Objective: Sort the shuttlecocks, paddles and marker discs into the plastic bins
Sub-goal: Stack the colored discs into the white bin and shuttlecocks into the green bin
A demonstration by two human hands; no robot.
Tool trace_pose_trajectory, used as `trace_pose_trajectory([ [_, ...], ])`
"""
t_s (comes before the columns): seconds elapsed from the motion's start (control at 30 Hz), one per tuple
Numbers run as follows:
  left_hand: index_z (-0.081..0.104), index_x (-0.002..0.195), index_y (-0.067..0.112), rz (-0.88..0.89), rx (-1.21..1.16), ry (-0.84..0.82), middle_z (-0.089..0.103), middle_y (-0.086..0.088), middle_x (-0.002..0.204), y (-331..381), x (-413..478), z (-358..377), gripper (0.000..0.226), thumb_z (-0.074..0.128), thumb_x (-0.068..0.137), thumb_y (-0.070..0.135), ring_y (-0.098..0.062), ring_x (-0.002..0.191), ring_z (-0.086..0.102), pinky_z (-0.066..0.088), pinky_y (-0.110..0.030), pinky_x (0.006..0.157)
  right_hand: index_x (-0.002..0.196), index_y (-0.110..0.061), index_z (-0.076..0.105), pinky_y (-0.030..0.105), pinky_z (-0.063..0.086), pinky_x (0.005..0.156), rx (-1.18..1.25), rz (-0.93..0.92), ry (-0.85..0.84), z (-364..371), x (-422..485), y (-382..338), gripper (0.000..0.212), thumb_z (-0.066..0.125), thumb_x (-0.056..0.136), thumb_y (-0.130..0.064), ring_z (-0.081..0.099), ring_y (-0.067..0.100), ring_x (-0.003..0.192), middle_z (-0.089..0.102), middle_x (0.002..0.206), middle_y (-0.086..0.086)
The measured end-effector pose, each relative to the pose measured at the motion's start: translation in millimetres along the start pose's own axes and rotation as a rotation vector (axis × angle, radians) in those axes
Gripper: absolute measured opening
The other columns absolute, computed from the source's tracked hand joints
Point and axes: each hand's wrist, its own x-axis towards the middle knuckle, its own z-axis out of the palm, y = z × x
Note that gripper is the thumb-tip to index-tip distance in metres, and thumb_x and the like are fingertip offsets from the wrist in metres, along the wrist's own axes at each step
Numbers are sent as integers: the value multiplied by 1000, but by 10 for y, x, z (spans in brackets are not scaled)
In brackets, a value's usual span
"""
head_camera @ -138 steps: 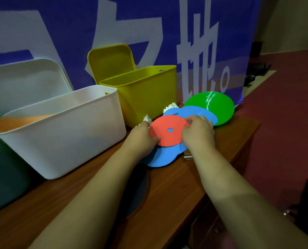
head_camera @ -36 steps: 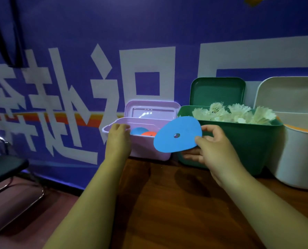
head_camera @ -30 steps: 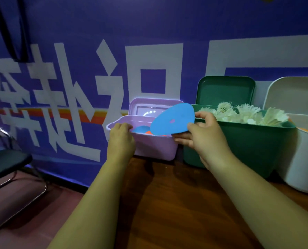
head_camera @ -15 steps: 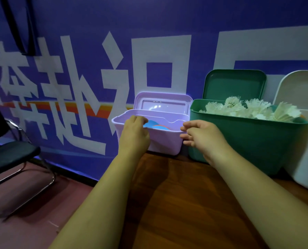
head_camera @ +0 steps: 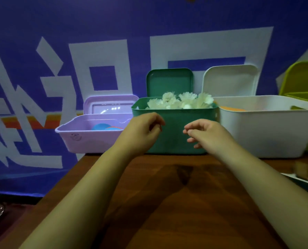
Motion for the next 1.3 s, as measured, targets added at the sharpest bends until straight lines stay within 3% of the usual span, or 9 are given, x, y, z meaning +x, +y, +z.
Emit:
trace_pose_trajectory([
  [0.27,72,115,32,186,-81,-305,72,17,101,1288,384,847,28,57,97,17,0,90,65,57,-30,81,96,-32,75,39,59,86,-111,22,271,-1271,-390,466,13,63,98,-26,73,15,93,78,96,-9],
  [0.5,73,114,28,252,-180,-499,75,12,91,2316,699,1577,24,56,99,20,-2,86,67,58,-33,86,88,-33,74,38,60,85,-284,72,565,-2421,-757,950,19,62,96,-21,71,12,92,78,91,-13],
  [0.63,74,116,24,300,-161,-637,76,6,104,2786,866,2055,20,61,101,27,-11,95,67,53,-30,88,96,-31,76,36,56,71,-374,132,719,-2943,-987,1197,19,59,95,-22,70,15,82,76,92,-6],
  [0.77,72,123,21,326,-83,-703,71,0,121,3137,960,2627,27,62,101,32,-19,109,63,50,-30,91,100,-26,75,39,57,72,-479,191,797,-3137,-1155,1568,18,59,96,-20,67,20,77,74,92,-1],
  [0.9,60,141,19,326,-43,-794,63,-7,137,3363,1094,3174,46,66,98,34,-25,122,60,49,-33,97,101,-21,77,39,53,90,-526,268,871,-3246,-1208,1850,26,57,92,-7,65,28,101,72,110,4],
  [1.0,41,154,33,342,-34,-774,49,-12,143,3440,1194,3490,64,67,96,26,-33,127,55,49,-44,102,113,-22,75,45,48,98,-566,354,950,-3339,-1254,1897,40,50,91,0,55,38,117,68,122,5],
  [1.13,28,156,48,416,72,-712,36,-12,144,3414,1148,3810,74,57,97,16,-37,130,43,47,-51,103,135,-29,67,46,35,109,-678,553,920,-3393,-1298,1942,45,53,96,-11,42,39,130,55,140,7],
  [1.3,38,152,44,484,155,-709,38,-9,145,3312,1090,3970,64,54,97,16,-35,130,41,48,-53,102,146,-23,56,49,31,116,-702,752,797,-3471,-1275,1990,47,56,99,-31,37,42,138,46,147,15],
])
